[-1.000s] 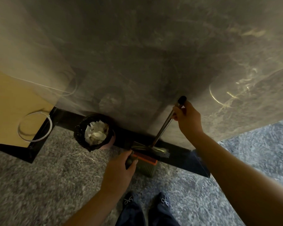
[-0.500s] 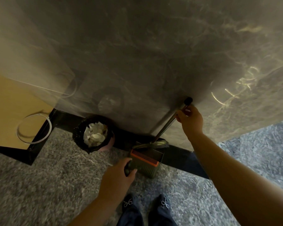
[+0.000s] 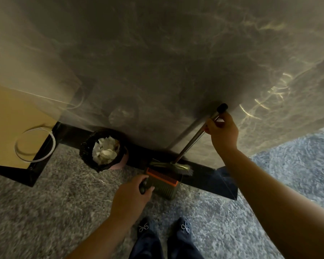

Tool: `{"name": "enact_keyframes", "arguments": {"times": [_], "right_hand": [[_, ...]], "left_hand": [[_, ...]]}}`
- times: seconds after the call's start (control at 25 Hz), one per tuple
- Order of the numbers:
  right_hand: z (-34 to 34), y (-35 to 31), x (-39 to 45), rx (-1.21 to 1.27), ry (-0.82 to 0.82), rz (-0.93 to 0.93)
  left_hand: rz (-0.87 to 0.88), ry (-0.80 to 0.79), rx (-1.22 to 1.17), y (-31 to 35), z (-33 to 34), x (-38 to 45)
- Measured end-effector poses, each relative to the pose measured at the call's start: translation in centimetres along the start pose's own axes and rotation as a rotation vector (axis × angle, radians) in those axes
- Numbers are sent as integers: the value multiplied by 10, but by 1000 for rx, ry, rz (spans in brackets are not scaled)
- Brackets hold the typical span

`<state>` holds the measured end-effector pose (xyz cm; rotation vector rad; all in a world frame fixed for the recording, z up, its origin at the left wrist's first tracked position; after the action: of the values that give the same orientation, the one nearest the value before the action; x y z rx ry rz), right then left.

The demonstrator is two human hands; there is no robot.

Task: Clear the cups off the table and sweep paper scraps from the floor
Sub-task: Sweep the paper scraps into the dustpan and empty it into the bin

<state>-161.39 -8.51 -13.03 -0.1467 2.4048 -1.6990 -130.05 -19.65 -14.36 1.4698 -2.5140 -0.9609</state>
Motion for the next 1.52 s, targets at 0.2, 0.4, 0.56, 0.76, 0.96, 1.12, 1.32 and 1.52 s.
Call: {"name": "enact_keyframes", "arguments": {"times": [0.2,0.4,0.56,0.76,0.96,1.12,1.32,1.52], "right_hand": [[-5,-29,2,40,14,-95],[-8,-21,2,34,27,-98],[-5,21,4,-7,7,79],[5,43,9,-14,37,187],[-1,56,15,-77,34,210],[-14,64,19,-70,54,244],[-21,68,20,0,98,291],[-33,79,22,15,152,346]], "left_hand": [[34,5,19,6,1,0],[35,-14,-5,7,4,-7],[-6,-3,-34,12,8,-14],[-64,-56,17,8,12,-11],[-82,-60,34,6,13,-11],[-88,-88,42,5,14,-11],[-93,-93,40,6,15,-11],[-88,-72,24,5,16,-13]]}}
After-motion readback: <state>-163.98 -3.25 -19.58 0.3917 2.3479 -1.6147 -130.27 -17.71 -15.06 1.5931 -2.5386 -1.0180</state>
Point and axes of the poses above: each hand's wrist, its own x-axis towards the middle knuckle, its own z-axis out of the palm, y = z × x, the point moved 7 cm from there along x, towards the middle knuckle, and after that the axes turned 8 degrees about y, right-handed, at the moved point
